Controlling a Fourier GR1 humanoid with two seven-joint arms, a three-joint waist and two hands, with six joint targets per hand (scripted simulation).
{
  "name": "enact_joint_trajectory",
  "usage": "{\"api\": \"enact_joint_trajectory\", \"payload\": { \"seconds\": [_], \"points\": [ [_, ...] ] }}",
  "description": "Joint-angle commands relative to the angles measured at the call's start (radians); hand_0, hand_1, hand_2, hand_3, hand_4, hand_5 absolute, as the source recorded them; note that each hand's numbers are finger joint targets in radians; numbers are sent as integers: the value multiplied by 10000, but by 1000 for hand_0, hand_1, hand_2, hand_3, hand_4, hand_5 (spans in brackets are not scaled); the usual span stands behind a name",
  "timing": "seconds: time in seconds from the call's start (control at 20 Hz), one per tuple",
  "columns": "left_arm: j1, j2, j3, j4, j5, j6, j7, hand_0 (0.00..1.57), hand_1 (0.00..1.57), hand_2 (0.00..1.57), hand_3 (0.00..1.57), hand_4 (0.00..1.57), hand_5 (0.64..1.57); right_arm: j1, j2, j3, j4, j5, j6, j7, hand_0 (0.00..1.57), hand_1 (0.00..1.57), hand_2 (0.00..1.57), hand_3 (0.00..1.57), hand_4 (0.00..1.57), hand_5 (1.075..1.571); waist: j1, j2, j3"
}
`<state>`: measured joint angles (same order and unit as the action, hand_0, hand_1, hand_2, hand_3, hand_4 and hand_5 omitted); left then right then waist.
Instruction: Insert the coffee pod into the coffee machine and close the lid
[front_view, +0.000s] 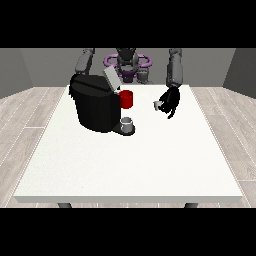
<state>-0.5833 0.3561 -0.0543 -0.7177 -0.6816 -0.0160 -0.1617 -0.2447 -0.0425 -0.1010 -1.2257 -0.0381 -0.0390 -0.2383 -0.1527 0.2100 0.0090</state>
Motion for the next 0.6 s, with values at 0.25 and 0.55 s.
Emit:
{"api": "enact_joint_trajectory", "payload": {
  "seconds": [0.25, 0.55],
  "points": [
    [-7, -954, -6, 299, -89, 459, -1032, 1367, 1367, 1422, 1365, 678, 1571, 307, -56, -81, 291, -132, 66, -72, 0, 0, 0, 0, 325, 1571, 145, -452, -92],
    [-774, -325, 696, 244, 630, -1032, -1209, 1426, 1426, 1419, 1297, 590, 1571, 202, -418, -471, 997, -377, 346, -439, 0, 0, 0, 0, 281, 1571, 455, -763, -89]
  ]
}}
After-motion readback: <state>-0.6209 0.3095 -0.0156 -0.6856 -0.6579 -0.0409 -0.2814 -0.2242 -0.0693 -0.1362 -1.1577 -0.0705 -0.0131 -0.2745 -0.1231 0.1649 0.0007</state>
